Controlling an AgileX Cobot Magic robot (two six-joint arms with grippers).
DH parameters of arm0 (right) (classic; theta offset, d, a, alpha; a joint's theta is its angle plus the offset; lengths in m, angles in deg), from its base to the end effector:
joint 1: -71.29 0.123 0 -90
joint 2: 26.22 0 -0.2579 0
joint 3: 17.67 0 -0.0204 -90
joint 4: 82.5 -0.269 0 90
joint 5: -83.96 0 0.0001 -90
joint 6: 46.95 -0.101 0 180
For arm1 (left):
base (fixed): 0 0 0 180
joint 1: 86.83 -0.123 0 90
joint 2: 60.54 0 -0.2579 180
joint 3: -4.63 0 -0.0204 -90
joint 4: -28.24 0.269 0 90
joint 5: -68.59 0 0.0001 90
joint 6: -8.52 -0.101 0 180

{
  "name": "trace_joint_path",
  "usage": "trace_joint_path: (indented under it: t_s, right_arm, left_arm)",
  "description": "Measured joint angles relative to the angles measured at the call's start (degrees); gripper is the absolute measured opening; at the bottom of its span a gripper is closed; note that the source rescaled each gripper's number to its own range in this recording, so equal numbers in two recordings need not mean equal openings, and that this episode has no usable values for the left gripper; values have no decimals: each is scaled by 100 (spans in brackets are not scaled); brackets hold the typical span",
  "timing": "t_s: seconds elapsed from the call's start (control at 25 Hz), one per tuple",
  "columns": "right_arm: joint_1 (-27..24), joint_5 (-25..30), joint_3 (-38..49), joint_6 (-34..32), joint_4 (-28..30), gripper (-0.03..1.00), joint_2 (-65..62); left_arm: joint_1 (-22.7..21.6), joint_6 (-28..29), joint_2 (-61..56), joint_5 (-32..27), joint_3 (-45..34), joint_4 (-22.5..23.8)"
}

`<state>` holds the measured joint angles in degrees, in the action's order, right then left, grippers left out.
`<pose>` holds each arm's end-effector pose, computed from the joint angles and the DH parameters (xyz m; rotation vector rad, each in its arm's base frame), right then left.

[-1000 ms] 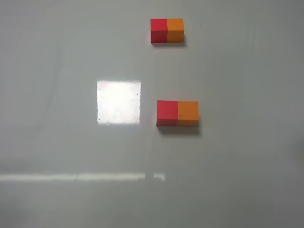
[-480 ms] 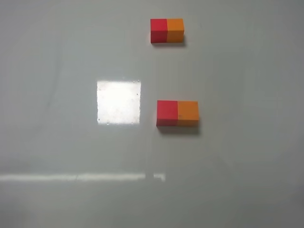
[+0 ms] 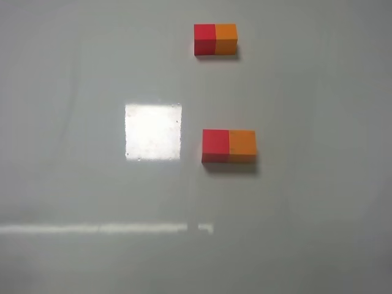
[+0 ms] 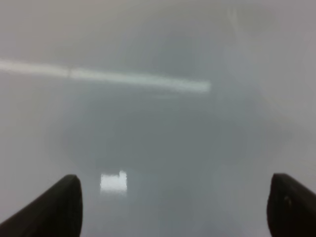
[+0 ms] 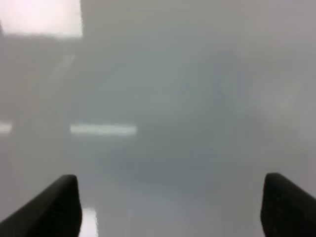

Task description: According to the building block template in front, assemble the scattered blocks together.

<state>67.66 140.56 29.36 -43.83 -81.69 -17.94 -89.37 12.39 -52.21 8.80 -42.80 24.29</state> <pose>0.0479 -0.0042 0.2922 0.0089 1.9543 -0.0944 0.0469 -0.0039 0.2851 -0.1098 2.0132 -0.0969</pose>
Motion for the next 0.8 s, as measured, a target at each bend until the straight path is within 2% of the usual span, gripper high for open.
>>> trace_joint_path:
  t_s: [0.8]
  right_arm:
    - [5, 0, 0, -15, 0, 72, 0]
  left_arm:
    - [0, 5, 0, 0, 0, 0]
